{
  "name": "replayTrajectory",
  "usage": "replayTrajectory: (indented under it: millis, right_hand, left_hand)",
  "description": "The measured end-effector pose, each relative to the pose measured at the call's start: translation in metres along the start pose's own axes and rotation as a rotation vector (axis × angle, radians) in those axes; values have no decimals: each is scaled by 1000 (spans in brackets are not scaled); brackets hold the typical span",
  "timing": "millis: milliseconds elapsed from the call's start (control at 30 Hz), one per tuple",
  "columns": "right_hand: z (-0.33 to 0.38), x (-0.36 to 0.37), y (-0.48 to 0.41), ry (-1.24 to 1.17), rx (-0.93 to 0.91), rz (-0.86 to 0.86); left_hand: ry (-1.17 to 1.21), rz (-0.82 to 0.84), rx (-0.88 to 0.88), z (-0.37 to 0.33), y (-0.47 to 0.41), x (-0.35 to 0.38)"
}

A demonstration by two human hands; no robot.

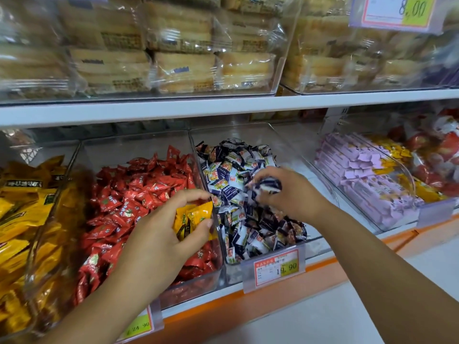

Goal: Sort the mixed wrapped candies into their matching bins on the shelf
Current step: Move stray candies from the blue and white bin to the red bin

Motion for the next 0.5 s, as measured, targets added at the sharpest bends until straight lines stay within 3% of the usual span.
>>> replayTrajectory:
  millis: [67,167,300,500]
  right_hand:
    - [4,-14,1,23,39,-8]
    - [13,-24,10,254,114,170]
    - [29,-14,24,463,50,295]
    - [32,6,34,425,127,491]
  left_hand:
    - [22,-6,-7,1,0,-1]
    - [42,-18,8,5,-1,1]
    - [41,-1,37,3,-2,5]
    - [55,65,30,2,-1,8]
Point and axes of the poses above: each hand's wrist, its own y-axis away from the middle knuckle, its own x-axis out of the palm, z = x × y, the point moved 4 cm from there along -y, towards the middle knuckle, and after that the axes turned 9 degrees about -y, right-handed, at the moved point
